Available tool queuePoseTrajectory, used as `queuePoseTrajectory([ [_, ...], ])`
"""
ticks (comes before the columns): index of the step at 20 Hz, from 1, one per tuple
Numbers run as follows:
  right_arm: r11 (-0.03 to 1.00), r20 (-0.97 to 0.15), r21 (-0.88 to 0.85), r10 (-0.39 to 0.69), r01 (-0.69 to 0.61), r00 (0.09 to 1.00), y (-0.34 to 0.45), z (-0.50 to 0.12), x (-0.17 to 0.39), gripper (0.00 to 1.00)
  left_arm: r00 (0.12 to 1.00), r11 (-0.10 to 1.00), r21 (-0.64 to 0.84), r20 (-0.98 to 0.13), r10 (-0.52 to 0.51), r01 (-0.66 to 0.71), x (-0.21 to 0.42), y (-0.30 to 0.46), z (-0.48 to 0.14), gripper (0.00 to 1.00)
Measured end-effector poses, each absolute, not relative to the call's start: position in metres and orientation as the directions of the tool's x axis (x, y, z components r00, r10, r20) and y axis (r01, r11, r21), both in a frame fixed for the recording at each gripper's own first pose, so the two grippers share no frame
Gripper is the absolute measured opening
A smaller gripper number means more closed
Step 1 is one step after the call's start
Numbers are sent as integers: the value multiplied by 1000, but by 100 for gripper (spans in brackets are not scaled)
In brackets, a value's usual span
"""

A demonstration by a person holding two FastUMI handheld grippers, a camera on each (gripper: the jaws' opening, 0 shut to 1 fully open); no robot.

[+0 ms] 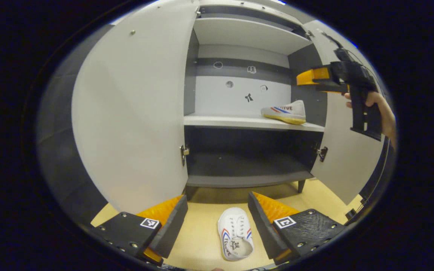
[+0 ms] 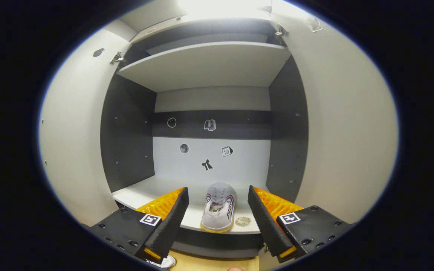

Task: Grab one shoe with the right hand and put it into the shoe cabinet, grab the other shoe with the left hand and put it into the shoe cabinet; then close the right door with the right hand and the left door with the left hand.

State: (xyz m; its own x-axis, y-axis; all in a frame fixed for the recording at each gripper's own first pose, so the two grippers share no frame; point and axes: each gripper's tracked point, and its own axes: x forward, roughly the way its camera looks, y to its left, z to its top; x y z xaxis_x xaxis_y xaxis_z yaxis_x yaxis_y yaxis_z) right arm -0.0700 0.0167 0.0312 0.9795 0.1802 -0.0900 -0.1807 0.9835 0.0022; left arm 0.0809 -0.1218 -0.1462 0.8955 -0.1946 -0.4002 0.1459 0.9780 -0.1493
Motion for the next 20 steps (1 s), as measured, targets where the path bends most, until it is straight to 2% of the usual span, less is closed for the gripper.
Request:
queuePoseTrajectory([
  [8,981,-110,-44,185,-191,976,11,0,-161,98,748,951,-179,-587,-308,251,92,-151,-241,94],
  [11,982,-154,-58,171,-181,973,10,-19,-183,100,683,949,-168,-662,-308,266,88,-155,-283,94],
  [13,984,-182,-59,157,-170,971,8,-30,-191,96,648,947,-166,-695,-311,276,86,-159,-300,94],
  [20,988,-247,-43,132,-147,960,5,-52,-212,99,565,944,-142,-771,-294,298,78,-159,-346,94],
])
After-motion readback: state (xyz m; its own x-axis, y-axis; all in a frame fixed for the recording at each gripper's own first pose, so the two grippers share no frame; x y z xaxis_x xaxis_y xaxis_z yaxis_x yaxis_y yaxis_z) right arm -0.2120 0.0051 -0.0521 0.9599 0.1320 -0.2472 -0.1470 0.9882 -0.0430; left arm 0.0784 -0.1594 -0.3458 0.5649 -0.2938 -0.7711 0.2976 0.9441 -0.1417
